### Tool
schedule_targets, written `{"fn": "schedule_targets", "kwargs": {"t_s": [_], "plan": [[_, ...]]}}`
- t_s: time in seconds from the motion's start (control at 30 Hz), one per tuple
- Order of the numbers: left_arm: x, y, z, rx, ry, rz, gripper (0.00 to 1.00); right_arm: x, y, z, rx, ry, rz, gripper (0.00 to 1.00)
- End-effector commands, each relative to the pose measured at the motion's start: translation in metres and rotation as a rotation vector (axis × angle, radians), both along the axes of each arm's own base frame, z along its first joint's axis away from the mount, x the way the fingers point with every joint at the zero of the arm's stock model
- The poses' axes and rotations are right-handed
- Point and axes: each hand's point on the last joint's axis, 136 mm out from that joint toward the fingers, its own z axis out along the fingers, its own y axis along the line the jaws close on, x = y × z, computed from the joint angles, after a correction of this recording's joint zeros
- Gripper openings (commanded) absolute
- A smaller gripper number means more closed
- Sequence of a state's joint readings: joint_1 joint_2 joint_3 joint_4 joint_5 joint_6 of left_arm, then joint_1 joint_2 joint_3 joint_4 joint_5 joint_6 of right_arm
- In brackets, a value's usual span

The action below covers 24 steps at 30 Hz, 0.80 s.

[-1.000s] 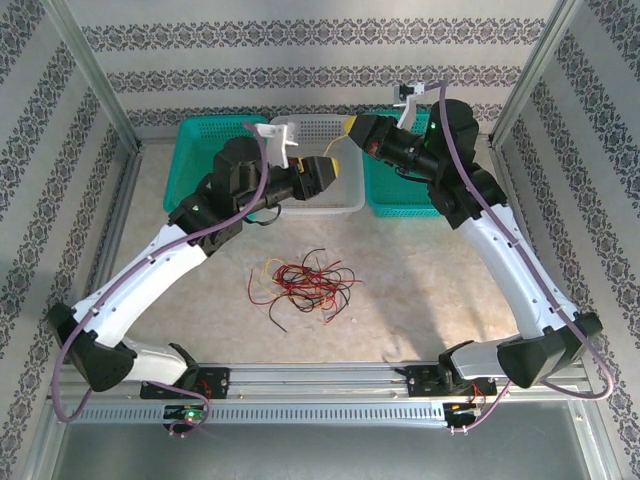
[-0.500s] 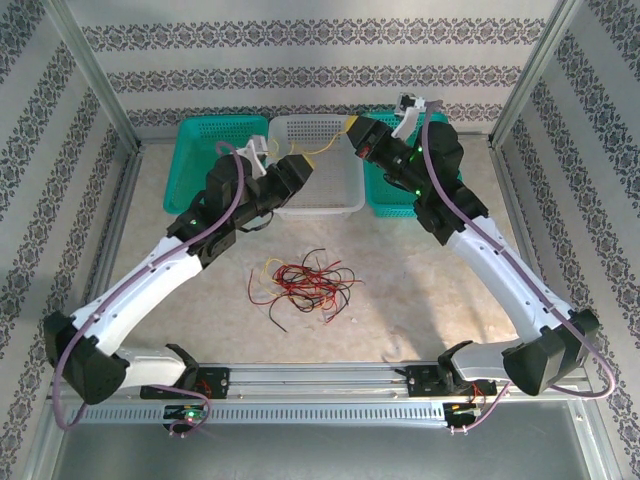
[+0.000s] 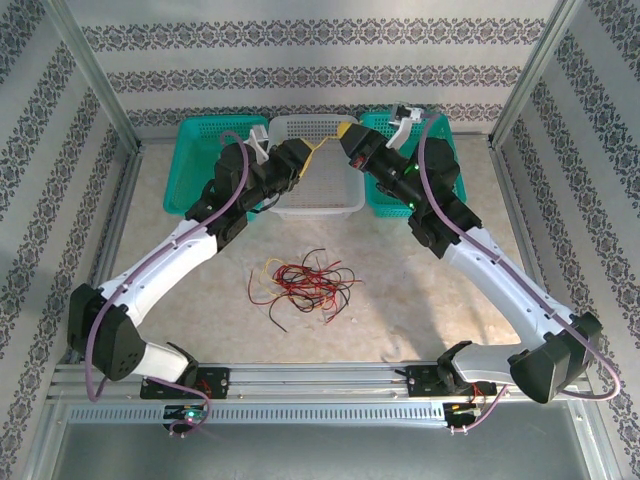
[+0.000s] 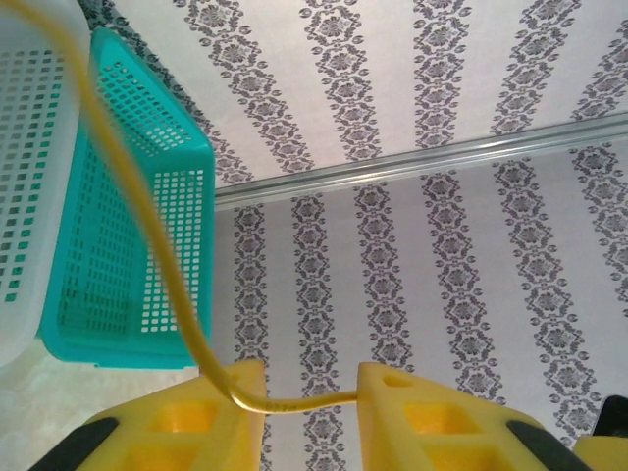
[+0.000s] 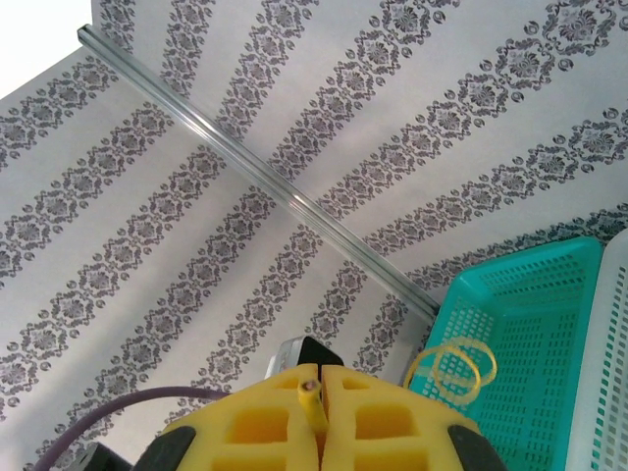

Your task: Untangle the cables

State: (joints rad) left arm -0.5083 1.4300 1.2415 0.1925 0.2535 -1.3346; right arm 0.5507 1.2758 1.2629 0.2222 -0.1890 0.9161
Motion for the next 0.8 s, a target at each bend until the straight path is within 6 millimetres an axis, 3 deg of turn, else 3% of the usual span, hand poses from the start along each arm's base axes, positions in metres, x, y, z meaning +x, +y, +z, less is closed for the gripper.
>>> {"fn": "schedule_targets", "kwargs": {"t_s": [0.0,0.4,0.6,0.77], "plan": [[0.005,0.003,0.026,-0.089,-0.061,-0.005,0.29,-0.01,0.001,0.01,0.039,-0.031,0.01,0.0],[0.024,0.025,0.006,-0.046,-0.022,0.019,0.1,-0.012,0.008,-0.013,0.029,0.017,0.043,0.0],[0.036,0.033,-0.004,-0.061,-0.01,0.022,0.04,-0.013,0.015,-0.022,0.022,0.036,0.061,0.0],[0.041,0.036,-0.009,-0.063,0.0,0.026,0.04,-0.013,0.017,-0.024,0.028,0.045,0.077,0.0]]}}
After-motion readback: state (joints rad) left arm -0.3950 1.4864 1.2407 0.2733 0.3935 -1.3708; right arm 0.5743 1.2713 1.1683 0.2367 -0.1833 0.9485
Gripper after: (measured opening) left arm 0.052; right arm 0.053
